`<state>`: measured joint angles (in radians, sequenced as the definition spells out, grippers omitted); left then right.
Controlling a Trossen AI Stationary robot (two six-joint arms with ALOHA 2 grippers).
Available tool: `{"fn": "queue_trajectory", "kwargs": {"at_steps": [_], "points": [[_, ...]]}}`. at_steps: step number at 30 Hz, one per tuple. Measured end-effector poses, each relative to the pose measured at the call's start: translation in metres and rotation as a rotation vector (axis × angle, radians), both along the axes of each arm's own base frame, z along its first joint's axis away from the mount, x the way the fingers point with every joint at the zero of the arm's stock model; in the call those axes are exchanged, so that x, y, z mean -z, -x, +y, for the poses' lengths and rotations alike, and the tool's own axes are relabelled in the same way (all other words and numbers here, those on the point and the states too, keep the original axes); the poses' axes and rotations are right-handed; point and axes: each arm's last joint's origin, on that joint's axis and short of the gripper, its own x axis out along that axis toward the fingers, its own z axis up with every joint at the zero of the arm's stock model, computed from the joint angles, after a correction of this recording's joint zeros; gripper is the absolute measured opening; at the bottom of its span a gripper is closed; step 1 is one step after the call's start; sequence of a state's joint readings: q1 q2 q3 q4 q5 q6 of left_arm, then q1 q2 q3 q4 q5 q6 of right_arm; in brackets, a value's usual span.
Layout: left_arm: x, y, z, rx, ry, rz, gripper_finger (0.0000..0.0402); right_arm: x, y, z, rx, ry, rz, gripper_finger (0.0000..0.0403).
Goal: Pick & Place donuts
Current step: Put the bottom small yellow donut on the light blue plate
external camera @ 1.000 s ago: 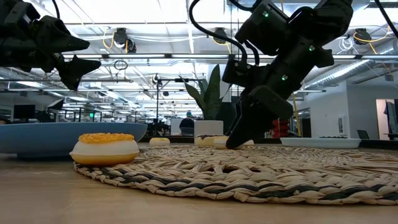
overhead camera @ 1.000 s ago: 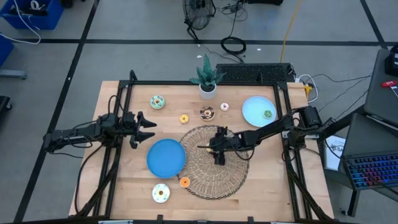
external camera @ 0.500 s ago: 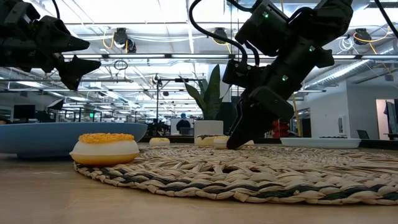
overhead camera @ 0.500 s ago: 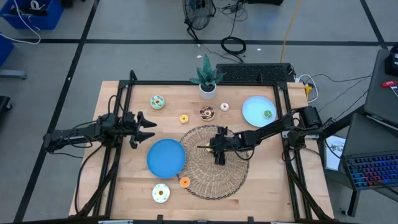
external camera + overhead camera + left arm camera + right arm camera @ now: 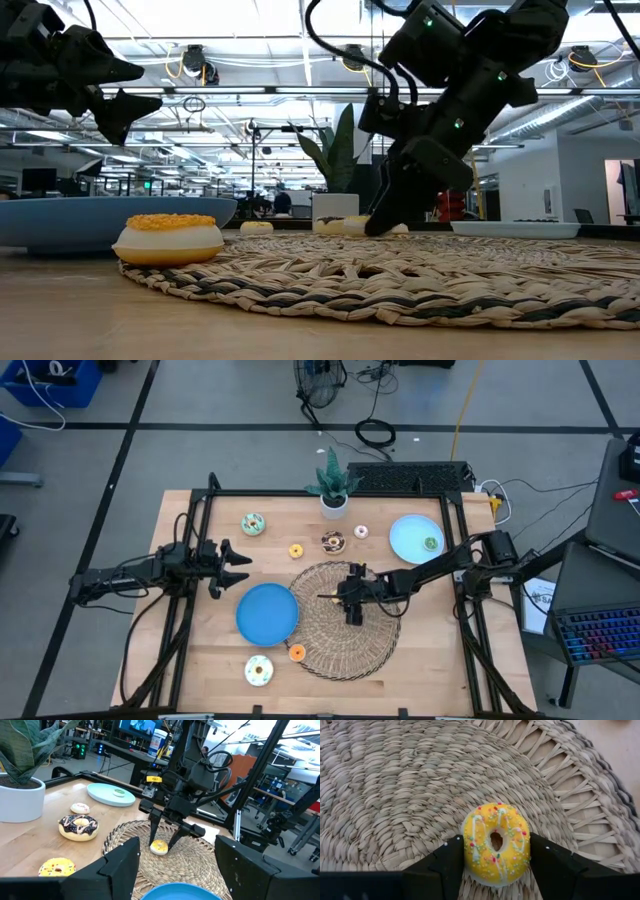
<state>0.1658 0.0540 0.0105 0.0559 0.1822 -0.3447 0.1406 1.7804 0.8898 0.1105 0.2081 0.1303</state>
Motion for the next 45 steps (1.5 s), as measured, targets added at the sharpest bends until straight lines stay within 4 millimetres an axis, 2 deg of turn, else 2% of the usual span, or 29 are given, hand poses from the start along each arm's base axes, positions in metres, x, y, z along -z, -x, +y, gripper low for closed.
{"fn": "queue_trajectory", "kwargs": {"at_steps": [8, 19, 24, 34, 45], "points": [[0.0, 0.0, 0.0, 0.0, 0.0, 0.0, 0.0255, -0.029, 0.005, -0.001, -0.008, -0.003, -0.077, 0.0194], [0.0, 0.0, 0.0, 0.0, 0.0, 0.0, 0.0255, -0.076, 0.027, -0.004, -0.007, -0.01, -0.137, 0.0192], [0.0, 0.0, 0.0, 0.0, 0.0, 0.0, 0.0255, -0.09, 0.039, -0.006, -0.006, -0.009, -0.131, 0.019], [0.0, 0.0, 0.0, 0.0, 0.0, 0.0, 0.0255, -0.106, 0.062, -0.009, 0.046, -0.052, -0.092, 0.0188], [0.0, 0.0, 0.0, 0.0, 0.0, 0.0, 0.0255, -0.109, 0.064, -0.009, 0.048, -0.059, -0.098, 0.0186]]}}
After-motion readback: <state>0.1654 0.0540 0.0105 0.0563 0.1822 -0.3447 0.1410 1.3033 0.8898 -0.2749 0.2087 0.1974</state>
